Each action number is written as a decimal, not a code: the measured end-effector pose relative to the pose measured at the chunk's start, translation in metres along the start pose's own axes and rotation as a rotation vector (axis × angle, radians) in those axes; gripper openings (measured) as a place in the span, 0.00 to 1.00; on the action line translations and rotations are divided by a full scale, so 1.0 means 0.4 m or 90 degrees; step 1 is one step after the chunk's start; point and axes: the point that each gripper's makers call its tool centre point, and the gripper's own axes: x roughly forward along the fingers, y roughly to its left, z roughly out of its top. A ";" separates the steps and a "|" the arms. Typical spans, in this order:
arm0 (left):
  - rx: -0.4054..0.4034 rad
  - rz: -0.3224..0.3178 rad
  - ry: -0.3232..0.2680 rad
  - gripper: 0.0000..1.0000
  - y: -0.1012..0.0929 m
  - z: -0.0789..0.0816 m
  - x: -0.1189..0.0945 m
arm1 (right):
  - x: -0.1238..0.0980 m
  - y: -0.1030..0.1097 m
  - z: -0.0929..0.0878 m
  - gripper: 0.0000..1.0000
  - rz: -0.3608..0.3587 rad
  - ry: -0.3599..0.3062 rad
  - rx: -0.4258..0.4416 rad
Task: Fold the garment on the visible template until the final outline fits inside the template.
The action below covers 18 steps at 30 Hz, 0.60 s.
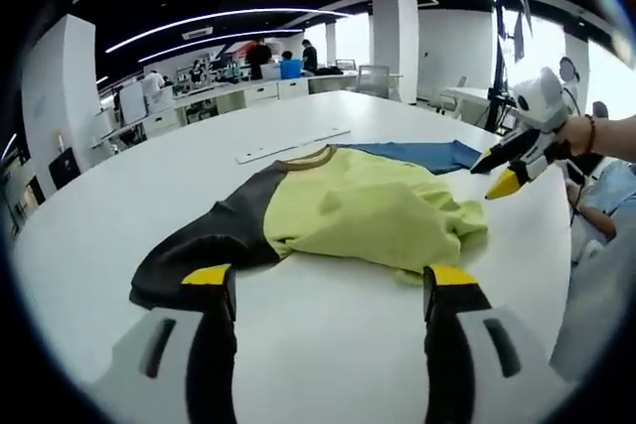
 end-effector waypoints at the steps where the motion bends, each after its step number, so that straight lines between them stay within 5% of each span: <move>1: 0.002 -0.007 0.003 0.70 -0.010 -0.004 0.008 | 0.002 0.001 -0.002 0.43 0.000 0.001 0.000; 5: 0.008 -0.021 0.022 0.67 -0.035 -0.024 0.032 | 0.015 0.010 -0.009 0.38 0.007 0.009 -0.019; 12: -0.018 -0.061 0.039 0.43 -0.084 -0.051 0.076 | 0.043 0.009 -0.025 0.27 0.008 0.024 -0.013; 18: -0.024 -0.091 0.057 0.32 -0.121 -0.071 0.106 | 0.060 0.014 -0.036 0.21 0.008 0.036 -0.020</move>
